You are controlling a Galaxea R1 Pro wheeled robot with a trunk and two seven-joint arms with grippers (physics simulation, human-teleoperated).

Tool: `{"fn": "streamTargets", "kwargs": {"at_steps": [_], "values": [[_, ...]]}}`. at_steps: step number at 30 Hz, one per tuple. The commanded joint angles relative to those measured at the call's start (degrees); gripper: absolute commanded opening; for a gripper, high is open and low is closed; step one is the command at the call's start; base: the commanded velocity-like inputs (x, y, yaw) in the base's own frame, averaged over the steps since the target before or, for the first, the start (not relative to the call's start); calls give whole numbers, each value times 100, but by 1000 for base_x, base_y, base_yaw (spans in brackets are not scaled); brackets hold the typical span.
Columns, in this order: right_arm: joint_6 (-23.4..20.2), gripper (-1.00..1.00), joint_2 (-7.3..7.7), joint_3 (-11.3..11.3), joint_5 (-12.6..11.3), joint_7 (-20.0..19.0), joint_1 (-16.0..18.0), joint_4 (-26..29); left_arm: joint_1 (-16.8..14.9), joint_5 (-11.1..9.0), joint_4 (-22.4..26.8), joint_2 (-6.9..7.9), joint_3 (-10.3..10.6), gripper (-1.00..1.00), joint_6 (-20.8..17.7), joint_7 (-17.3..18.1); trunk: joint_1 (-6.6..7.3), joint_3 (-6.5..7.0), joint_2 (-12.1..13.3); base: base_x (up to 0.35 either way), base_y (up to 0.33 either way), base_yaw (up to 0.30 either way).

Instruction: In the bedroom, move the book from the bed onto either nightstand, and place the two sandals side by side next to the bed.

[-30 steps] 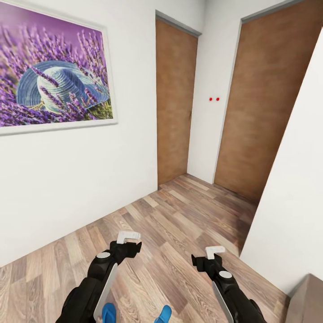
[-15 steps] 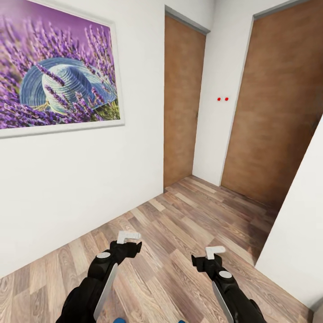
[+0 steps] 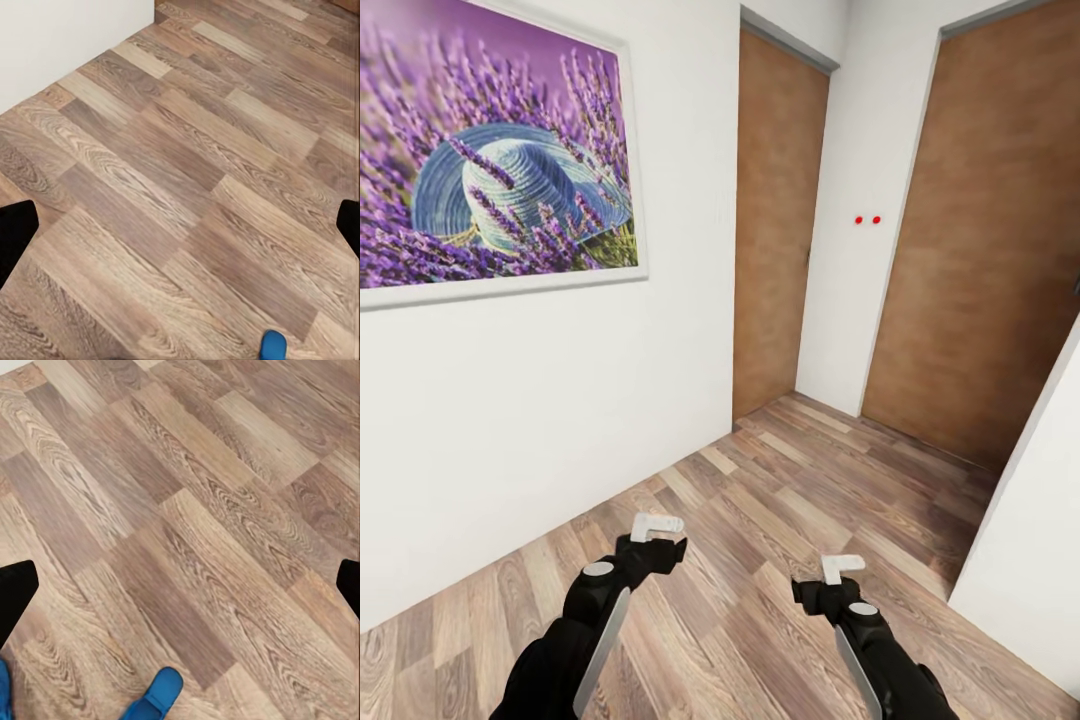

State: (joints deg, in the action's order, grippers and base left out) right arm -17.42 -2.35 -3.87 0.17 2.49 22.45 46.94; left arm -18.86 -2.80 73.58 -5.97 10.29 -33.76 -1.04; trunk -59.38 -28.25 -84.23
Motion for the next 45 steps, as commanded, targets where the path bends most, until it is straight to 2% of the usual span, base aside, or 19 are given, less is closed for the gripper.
{"fn": "streamTargets", "kwargs": {"at_steps": [1,3,5,6,8,9,10,11,14,16,17,22,24,30,32,35,40,42,45], "values": [[-172,100,5,-13,1,26,47,-18,-3,-73,5,0,2,100,-32,-16,-23,-25,-45,7,7,0],[-600,100,10,-11,-7,24,227,-161,-3,-164,10,0,7,100,-39,-31,-66,-61,-125,5,5,0],[-820,100,12,-7,-19,24,362,-303,-3,-197,22,-3,10,100,-44,-39,-110,-97,-206,3,3,0],[-1094,100,11,0,-36,23,704,-720,-7,-232,65,-10,21,100,-49,-87,-132,-115,-246,1,1,0],[-1227,100,13,35,-59,28,1134,-1407,-42,-243,276,-15,30,100,-61,-238,-176,-151,-326,0,0,0],[-1239,100,13,67,-68,32,1218,-1560,-58,-244,331,-16,31,100,-68,-266,-198,-169,-366,0,0,0],[-1264,100,11,240,-126,42,1441,-2004,-130,-243,466,-20,33,100,-94,-322,-220,-186,-406,0,0,0],[-1295,100,0,842,-251,70,1712,-2689,-415,-238,602,-135,36,100,-186,-343,-242,-204,-446,0,0,0],[-1362,100,-3,1008,-285,138,1758,-2803,-554,-233,624,-180,127,100,-243,-339,-308,-258,-567,0,0,0],[-1568,100,-13,1086,-305,183,1776,-2854,-628,-226,633,-198,400,100,-274,-350,-352,-294,-647,0,0,0],[-1852,100,-30,1199,-382,204,1786,-2894,-673,-250,635,-208,704,100,-292,-366,-374,-312,-687,0,0,0],[-1911,100,-36,1290,-431,234,1789,-2929,-687,-268,605,-203,812,100,-266,-381,-484,-402,-887,0,0,0],[-1715,100,-43,1300,-438,232,1781,-2942,-689,-229,607,-183,973,100,-245,-395,-528,-438,-968,0,0,0],[-1568,100,-40,1313,-447,205,1775,-2949,-689,-273,605,-184,1043,100,-253,-382,-659,-546,-1208,0,0,0],[-1548,100,-44,1386,-447,201,1773,-2952,-689,-281,619,-185,1044,100,-253,-380,-703,-581,-1288,0,0,0],[-1442,100,-46,1676,-448,196,1772,-2953,-689,-287,634,-189,1044,100,-254,-373,-769,-635,-1409,0,0,0],[-1249,100,-44,2389,-443,199,1772,-2965,-689,-291,639,-185,1038,100,-254,-371,-879,-725,-1609,0,0,0],[-1143,100,-40,2561,-447,192,1772,-2962,-689,-291,640,-198,1041,100,-261,-363,-923,-761,-1690,0,0,0],[-1041,100,-38,2576,-447,193,1772,-2964,-689,-291,655,-197,1038,100,-262,-361,-989,-815,-1810,0,0,0]]}}
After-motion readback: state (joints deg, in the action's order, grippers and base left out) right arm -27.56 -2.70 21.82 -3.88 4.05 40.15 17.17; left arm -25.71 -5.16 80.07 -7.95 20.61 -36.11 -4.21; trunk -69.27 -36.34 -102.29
